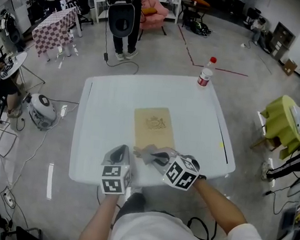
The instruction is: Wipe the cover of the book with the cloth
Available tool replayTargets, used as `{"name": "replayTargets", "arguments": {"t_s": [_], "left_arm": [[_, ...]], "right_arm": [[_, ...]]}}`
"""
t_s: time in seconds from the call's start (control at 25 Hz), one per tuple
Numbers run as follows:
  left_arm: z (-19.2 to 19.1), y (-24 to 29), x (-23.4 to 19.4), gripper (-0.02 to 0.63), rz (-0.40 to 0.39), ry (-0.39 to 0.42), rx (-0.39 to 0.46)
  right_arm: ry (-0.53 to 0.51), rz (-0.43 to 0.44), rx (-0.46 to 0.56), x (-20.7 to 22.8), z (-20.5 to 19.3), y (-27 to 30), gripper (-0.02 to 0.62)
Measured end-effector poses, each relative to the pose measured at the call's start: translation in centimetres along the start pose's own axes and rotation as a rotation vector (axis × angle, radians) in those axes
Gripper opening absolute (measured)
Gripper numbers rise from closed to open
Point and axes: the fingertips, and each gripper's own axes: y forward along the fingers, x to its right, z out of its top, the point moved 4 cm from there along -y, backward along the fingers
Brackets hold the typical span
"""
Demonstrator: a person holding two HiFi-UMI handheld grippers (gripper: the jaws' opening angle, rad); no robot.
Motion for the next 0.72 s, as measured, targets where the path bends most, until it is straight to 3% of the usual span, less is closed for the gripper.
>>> {"name": "replayTargets", "arguments": {"t_s": [0.4, 0.72], "left_arm": [[1.1, 1.3, -3.1, 0.006, 0.013, -0.012, 0.007], [1.2, 2.1, -6.3, 0.006, 0.025, -0.028, 0.012]], "right_arm": [[-0.111, -0.106, 0.031, 8.2, 5.7, 1.3, 0.017], [-0.220, -0.108, -0.039, 13.0, 8.4, 7.5, 0.017]]}}
